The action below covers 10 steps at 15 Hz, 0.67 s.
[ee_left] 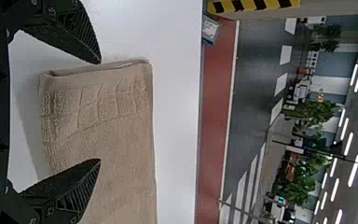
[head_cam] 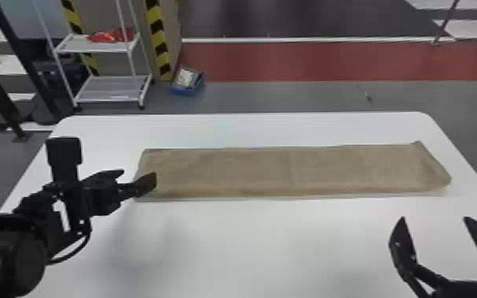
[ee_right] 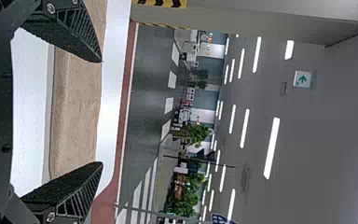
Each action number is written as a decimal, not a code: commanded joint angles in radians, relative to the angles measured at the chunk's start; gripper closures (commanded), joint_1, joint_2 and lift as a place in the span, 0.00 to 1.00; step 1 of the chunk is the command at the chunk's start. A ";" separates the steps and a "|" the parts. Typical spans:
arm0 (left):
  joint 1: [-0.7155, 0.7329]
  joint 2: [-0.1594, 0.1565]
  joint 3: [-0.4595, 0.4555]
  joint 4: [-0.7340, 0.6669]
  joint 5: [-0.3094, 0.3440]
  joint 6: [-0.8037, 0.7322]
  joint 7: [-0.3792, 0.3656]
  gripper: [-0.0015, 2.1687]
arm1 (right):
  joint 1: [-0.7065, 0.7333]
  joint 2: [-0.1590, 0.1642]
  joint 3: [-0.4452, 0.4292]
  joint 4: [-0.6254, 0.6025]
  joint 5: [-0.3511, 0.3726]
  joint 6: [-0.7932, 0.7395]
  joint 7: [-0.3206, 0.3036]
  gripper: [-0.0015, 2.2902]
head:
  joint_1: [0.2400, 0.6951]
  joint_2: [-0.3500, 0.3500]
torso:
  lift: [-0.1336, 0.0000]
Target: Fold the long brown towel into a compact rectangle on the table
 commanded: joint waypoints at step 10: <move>-0.093 -0.034 -0.010 0.116 -0.075 0.135 -0.054 0.40 | 0.019 0.004 -0.013 -0.003 -0.002 -0.016 -0.007 0.04 | 1.00 0.50 | 0.08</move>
